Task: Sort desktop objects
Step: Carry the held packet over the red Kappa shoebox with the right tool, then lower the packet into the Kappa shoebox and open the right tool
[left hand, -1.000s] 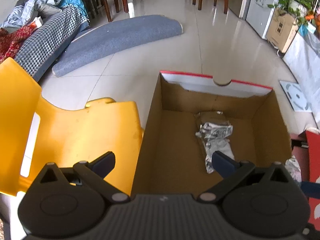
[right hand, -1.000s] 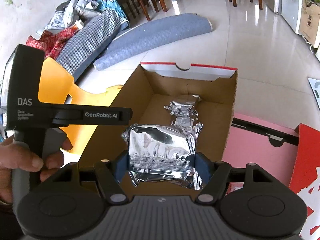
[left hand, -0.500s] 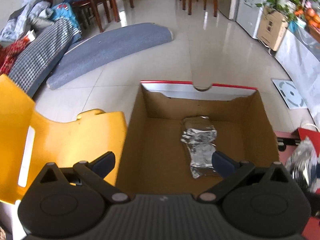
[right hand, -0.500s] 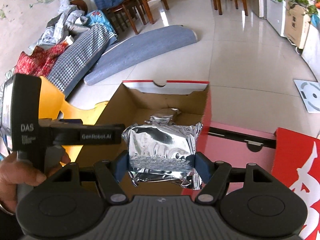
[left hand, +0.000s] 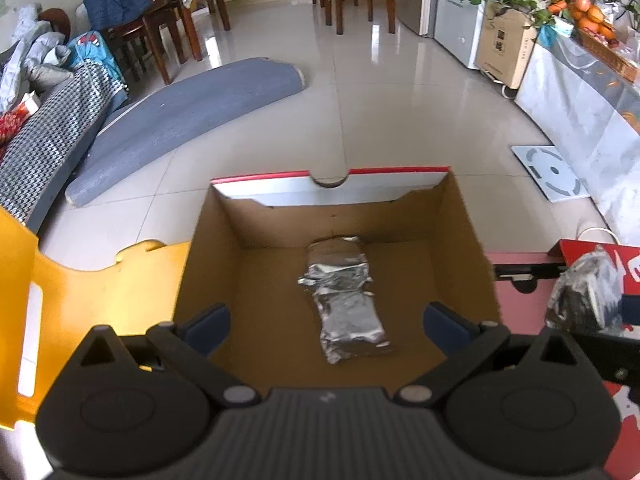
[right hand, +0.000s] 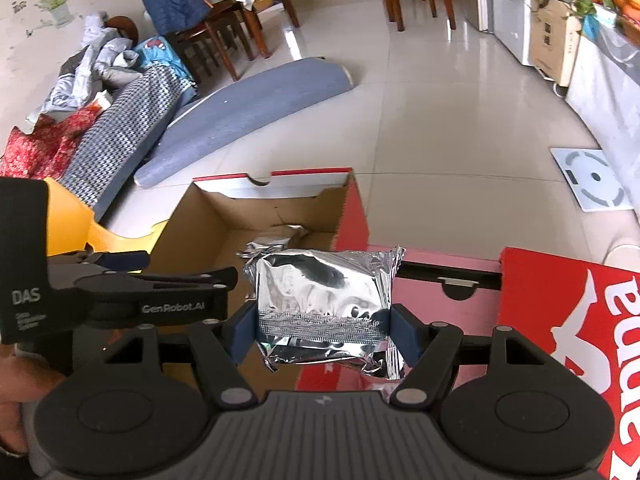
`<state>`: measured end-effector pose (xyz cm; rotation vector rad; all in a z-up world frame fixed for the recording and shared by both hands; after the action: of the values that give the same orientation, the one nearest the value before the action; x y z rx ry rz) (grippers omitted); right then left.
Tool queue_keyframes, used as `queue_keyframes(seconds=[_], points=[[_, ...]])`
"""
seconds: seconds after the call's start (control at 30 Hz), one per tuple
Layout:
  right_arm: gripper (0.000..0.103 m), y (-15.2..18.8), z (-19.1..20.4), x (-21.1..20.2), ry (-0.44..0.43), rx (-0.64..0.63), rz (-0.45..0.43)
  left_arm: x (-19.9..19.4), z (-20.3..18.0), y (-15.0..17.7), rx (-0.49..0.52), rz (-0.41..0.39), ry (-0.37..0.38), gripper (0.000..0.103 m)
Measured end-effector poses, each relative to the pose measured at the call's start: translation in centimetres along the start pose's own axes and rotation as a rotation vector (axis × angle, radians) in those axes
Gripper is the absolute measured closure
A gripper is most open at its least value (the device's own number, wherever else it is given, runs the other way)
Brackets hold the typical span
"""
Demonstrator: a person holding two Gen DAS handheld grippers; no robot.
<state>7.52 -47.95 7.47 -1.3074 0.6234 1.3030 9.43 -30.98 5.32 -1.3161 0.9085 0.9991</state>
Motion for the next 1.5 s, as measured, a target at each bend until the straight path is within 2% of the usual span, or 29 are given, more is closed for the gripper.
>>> queue_keyframes(seconds=[0.4,0.9,1.27,1.4,1.5], points=[[0.034,-0.2,-3.0,1.9,0.037,0.066,0.048,1.3,-2.6,-0.6,0.039,0.020,-0.006,0.000],[0.034,-1.0,-5.8,6.3,0.079,0.115,0.133,5.2,-5.1,-1.1,0.089,0.090,-0.088,0.000],[0.034,-1.1,-7.9,9.9,0.077,0.170,0.217,6.2,-5.4,-1.4,0.085,0.096,-0.130,0.000],[0.033,-0.9,-7.8,11.0,0.090,0.150,0.240,6.3,-5.2,-1.5,0.072,0.101,-0.113,0.000],[0.033,-0.7,-7.5,11.8,0.105,0.128,0.256,6.3,-5.0,-1.5,0.068,0.094,-0.129,0.000]])
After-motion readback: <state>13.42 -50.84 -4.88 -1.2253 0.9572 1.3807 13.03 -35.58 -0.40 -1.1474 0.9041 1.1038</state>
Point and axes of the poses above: each gripper's, at about its wrist camera, not at the fingertips, and x roughly the way its jaws point, z to its left, y to its underside, the point moved 1 cm from there along x, roughly the way its jaws point, and after that the axes turned 15 degrees about z, right-handed, at the moved point
